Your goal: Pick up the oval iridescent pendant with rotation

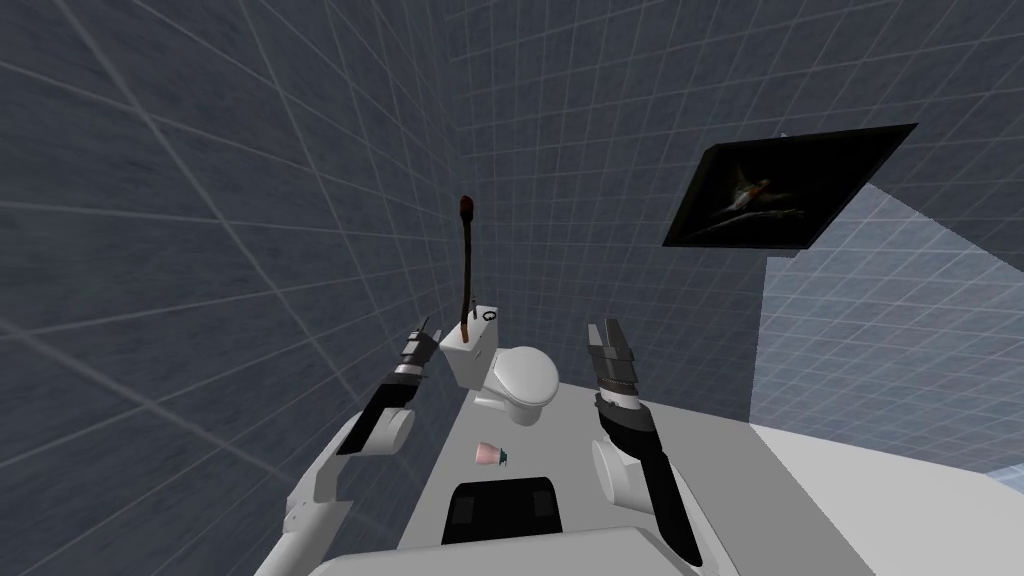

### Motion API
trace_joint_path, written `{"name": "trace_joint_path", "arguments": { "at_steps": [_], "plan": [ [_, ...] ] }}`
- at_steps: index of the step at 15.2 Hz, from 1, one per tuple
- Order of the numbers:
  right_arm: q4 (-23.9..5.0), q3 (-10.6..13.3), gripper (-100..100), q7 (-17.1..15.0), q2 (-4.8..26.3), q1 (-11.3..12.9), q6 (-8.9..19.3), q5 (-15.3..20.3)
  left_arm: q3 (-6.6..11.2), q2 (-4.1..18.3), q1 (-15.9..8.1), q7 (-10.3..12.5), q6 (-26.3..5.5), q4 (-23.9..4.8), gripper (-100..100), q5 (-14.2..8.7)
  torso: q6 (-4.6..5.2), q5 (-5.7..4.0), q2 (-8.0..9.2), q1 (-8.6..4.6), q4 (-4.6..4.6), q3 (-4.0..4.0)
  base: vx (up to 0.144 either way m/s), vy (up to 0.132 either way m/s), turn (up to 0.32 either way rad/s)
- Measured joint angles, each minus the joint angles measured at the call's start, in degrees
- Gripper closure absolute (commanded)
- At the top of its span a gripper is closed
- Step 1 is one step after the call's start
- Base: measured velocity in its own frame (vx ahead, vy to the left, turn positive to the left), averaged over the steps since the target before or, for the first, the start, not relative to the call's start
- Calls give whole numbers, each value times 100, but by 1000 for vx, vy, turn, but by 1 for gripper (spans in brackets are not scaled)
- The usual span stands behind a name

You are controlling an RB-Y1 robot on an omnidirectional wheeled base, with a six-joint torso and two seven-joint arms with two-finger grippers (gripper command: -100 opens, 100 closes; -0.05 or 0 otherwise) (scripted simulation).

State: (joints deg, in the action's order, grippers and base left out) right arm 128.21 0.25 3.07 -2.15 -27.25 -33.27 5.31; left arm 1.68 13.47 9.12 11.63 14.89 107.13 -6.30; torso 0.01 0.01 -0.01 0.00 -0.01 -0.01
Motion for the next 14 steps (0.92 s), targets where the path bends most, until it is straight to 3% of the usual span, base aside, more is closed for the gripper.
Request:
{"name": "trace_joint_path", "arguments": {
  "at_steps": [14],
  "plan": [
    [0, 0, 0, 0, 0, 0, 0, 0, 123, 116, -1136, 370, -1020, -1450, -100, -210, 0, -1, -4, -2, 0, -2, 1, -2, 9]
  ]
}}
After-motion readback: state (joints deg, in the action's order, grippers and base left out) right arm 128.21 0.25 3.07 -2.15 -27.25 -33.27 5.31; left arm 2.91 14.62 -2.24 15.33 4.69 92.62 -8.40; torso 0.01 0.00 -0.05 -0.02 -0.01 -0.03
